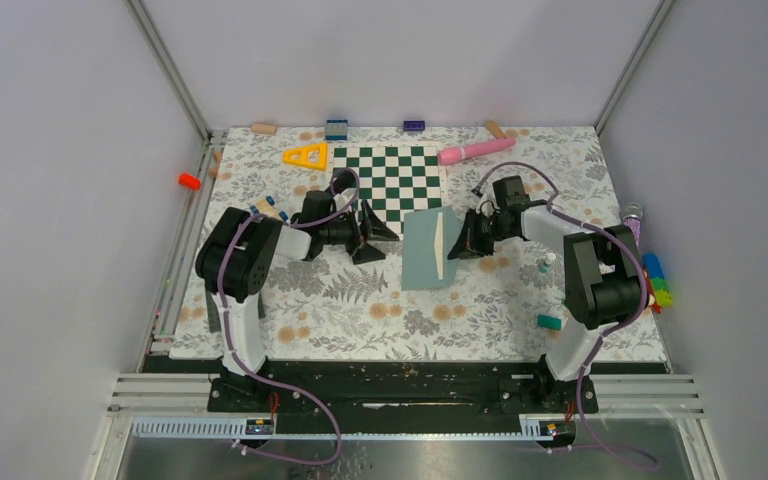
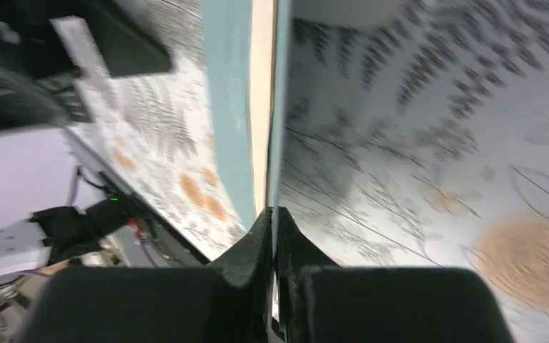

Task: Place the letter into the envelope and seal it
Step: Place the envelope at the center of the board, then pick up the solid glue from the center of the board.

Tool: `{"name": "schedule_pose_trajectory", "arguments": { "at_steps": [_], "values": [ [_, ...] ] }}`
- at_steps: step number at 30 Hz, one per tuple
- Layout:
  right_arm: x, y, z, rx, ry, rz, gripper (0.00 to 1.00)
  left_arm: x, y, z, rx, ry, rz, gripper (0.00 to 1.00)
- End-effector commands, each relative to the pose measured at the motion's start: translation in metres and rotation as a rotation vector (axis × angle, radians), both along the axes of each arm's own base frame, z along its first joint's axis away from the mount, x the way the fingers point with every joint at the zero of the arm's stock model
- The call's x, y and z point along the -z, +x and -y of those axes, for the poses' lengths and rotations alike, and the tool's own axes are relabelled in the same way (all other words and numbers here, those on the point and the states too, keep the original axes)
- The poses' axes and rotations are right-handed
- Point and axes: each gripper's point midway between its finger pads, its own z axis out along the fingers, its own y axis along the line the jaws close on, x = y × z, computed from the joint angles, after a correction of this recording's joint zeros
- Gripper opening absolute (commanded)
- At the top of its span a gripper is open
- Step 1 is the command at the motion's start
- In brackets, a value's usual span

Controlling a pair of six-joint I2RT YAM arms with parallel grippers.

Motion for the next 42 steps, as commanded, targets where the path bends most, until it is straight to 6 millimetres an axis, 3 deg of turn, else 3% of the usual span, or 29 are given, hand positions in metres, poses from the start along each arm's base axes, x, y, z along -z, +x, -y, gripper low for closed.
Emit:
{"name": "schedule_pose_trajectory", "arguments": {
  "at_steps": [1, 6, 10, 13, 18, 24, 28, 32, 41, 42],
  "values": [
    [0.015, -0.025, 0.041, -0.088, -0.232, -0.007, 0.08, -0.006, 0.01, -0.005, -0.017, 0.05, 0.068, 0.99],
    [0.017, -0.014, 0.074, -0.09, -0.423, 0.039, 0.18, -0.012, 0.01, -0.005, -0.017, 0.05, 0.09, 0.99],
    [0.008, -0.008, 0.083, -0.104, -0.47, 0.073, 0.4, -0.016, 0.01, -0.004, -0.017, 0.038, 0.093, 0.99],
    [-0.011, -0.001, 0.094, -0.103, -0.519, 0.155, 0.5, -0.02, 0.01, -0.004, -0.017, 0.031, 0.105, 0.99],
    [-0.066, 0.002, 0.12, -0.082, -0.636, 0.347, 0.59, -0.025, 0.01, -0.002, -0.017, 0.017, 0.116, 0.99],
    [-0.097, -0.01, 0.193, -0.03, -0.993, 0.435, 0.7, -0.032, 0.011, 0.002, -0.008, 0.012, 0.143, 0.99],
    [-0.098, -0.019, 0.229, 0.029, -1.101, 0.411, 0.72, -0.04, 0.012, 0.005, 0.002, 0.017, 0.178, 0.99],
    [-0.081, -0.025, 0.246, 0.013, -1.14, 0.333, 0.73, -0.048, 0.011, 0.007, 0.009, 0.018, 0.203, 0.99],
    [-0.036, -0.026, 0.237, -0.069, -1.021, 0.204, 0.73, -0.059, 0.009, 0.006, 0.012, 0.01, 0.233, 0.99],
    [-0.03, -0.027, 0.242, -0.058, -1.014, 0.174, 0.72, -0.059, 0.009, 0.006, 0.013, 0.009, 0.231, 0.99]
  ]
}}
